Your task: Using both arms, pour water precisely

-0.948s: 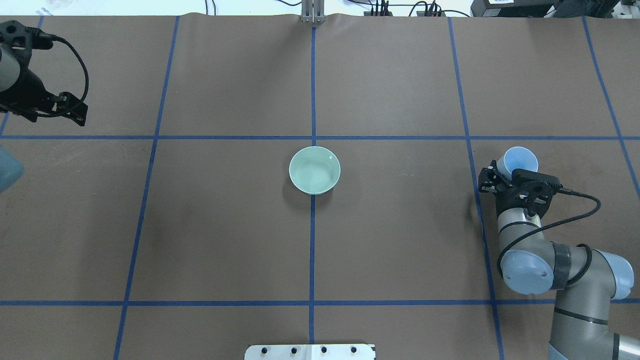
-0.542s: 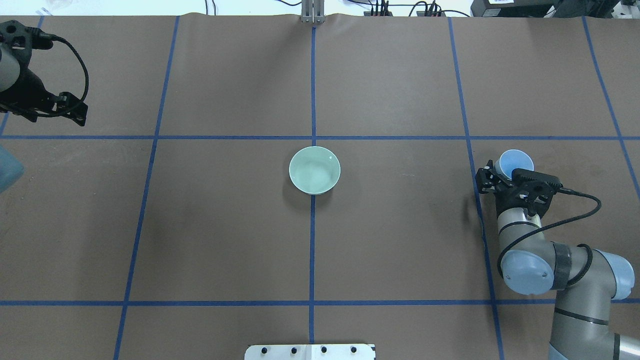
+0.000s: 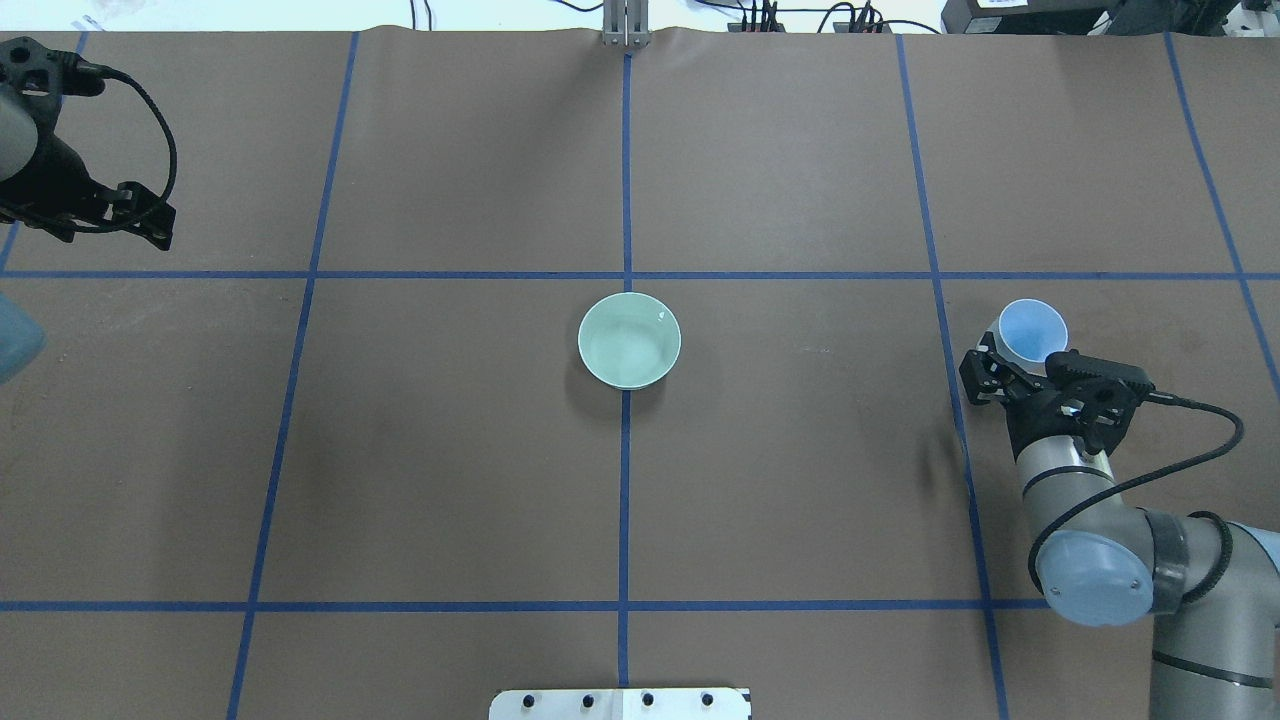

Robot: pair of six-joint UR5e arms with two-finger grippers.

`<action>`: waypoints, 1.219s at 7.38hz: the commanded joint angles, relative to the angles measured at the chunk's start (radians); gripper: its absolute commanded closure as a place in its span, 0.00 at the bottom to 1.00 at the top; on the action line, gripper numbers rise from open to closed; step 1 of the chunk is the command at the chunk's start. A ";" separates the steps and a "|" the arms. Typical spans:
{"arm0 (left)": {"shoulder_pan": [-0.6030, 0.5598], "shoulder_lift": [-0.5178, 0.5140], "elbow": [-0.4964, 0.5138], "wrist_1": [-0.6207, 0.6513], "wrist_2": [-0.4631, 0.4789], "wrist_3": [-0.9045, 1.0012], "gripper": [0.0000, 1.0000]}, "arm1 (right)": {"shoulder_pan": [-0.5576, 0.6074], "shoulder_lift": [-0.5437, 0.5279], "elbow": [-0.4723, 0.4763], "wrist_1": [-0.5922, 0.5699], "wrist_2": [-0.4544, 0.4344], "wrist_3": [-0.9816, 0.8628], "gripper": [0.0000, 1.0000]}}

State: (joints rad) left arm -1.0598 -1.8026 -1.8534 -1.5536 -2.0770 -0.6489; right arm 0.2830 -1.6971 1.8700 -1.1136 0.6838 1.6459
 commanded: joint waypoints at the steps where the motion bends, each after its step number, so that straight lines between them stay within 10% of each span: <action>1: 0.000 0.002 -0.006 0.000 0.000 0.000 0.00 | -0.033 -0.108 0.128 -0.003 -0.006 0.000 0.00; 4: 0.011 -0.074 -0.030 0.001 -0.002 -0.126 0.00 | 0.007 -0.163 0.312 -0.049 0.057 -0.159 0.00; 7: 0.134 -0.274 -0.032 -0.034 -0.101 -0.515 0.00 | 0.415 -0.110 0.359 -0.048 0.529 -0.586 0.00; 9: 0.307 -0.358 -0.014 -0.036 -0.022 -0.690 0.00 | 0.771 -0.078 0.283 -0.048 1.021 -0.900 0.00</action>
State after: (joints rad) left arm -0.8441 -2.1111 -1.8760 -1.5856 -2.1445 -1.2345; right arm 0.8385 -1.7959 2.2019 -1.1618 1.4096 0.9367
